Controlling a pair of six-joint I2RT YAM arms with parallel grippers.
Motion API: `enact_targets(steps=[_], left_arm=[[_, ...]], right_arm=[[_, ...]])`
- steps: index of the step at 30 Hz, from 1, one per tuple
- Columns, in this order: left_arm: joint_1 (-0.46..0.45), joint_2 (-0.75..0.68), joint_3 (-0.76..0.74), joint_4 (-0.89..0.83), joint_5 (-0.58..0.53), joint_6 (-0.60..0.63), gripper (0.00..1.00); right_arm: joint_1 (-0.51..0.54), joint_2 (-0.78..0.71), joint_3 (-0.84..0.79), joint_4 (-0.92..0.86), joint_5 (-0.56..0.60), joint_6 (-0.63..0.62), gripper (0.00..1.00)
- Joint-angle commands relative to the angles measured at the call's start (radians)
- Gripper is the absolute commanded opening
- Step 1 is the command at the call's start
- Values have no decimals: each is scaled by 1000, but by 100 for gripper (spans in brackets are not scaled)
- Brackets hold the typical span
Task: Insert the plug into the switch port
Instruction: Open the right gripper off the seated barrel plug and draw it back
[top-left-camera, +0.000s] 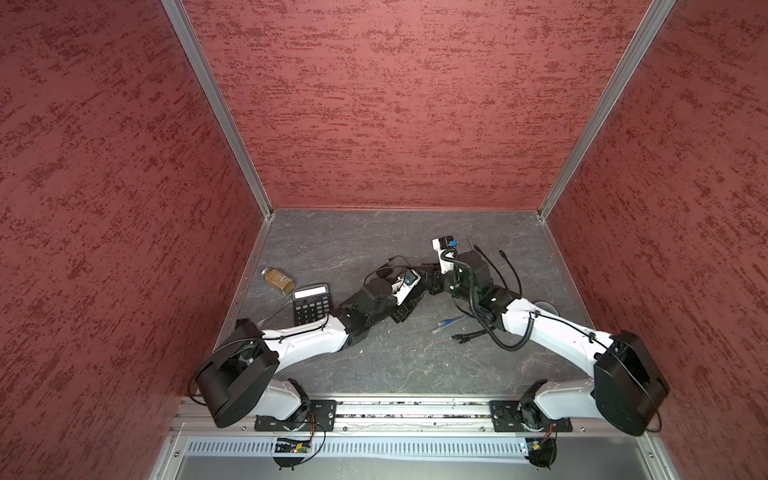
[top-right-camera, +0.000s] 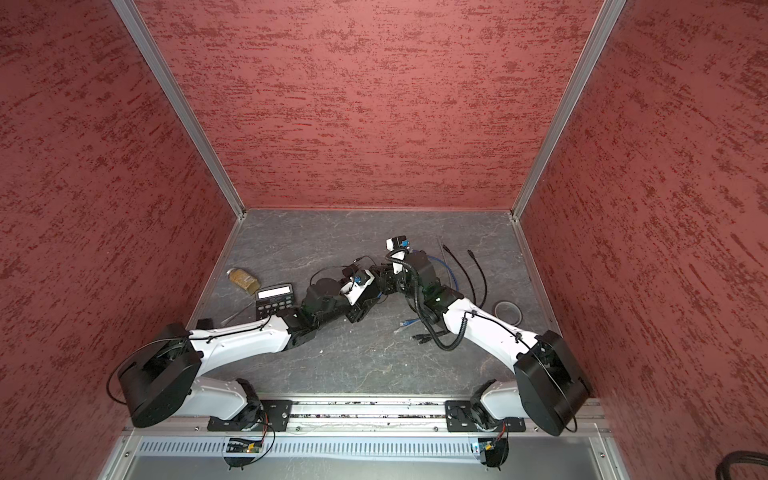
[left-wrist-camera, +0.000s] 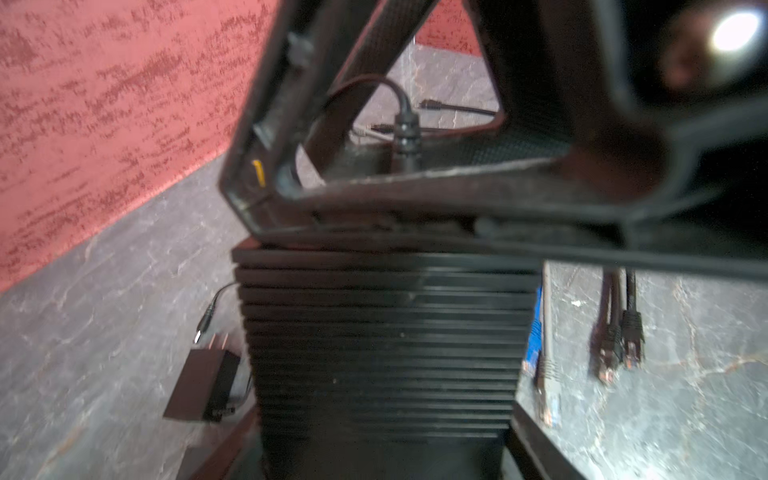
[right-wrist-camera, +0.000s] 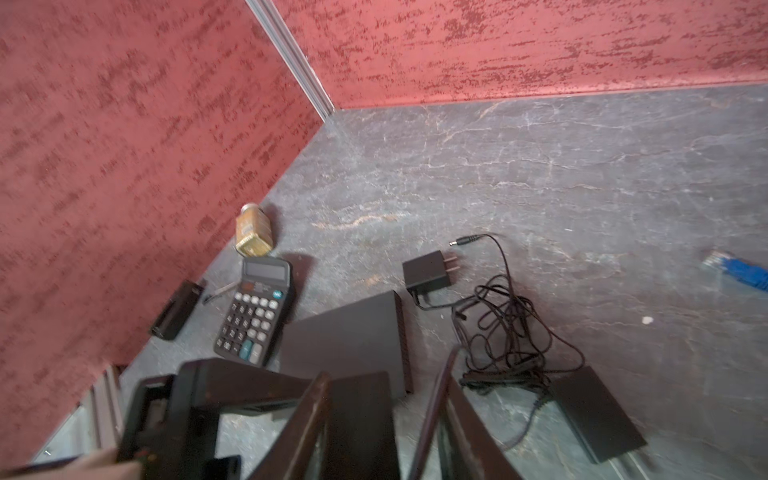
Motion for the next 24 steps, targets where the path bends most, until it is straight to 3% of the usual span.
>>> enact_targets(steps=[1,8,13,18,24], left_arm=[[-3,-46,43,-103,-50,-62,31],[7,-45,127,-356,-92,-139,31],[9,-17,170,-473,-77,-177,30],[0,12,209,-581,-44,-195,29],[-16,46,242,-720,-22,-235,30]], right_arm=[[-2,-13,-29,-74,-34,-11,48],[-9,-69,-93,-94,-69,-100,61],[-14,-118,-103,-159,-98,-199,64],[-34,-183,-105,-233,57,-265,69],[-77,-160,-22,-324,212,-333,71]])
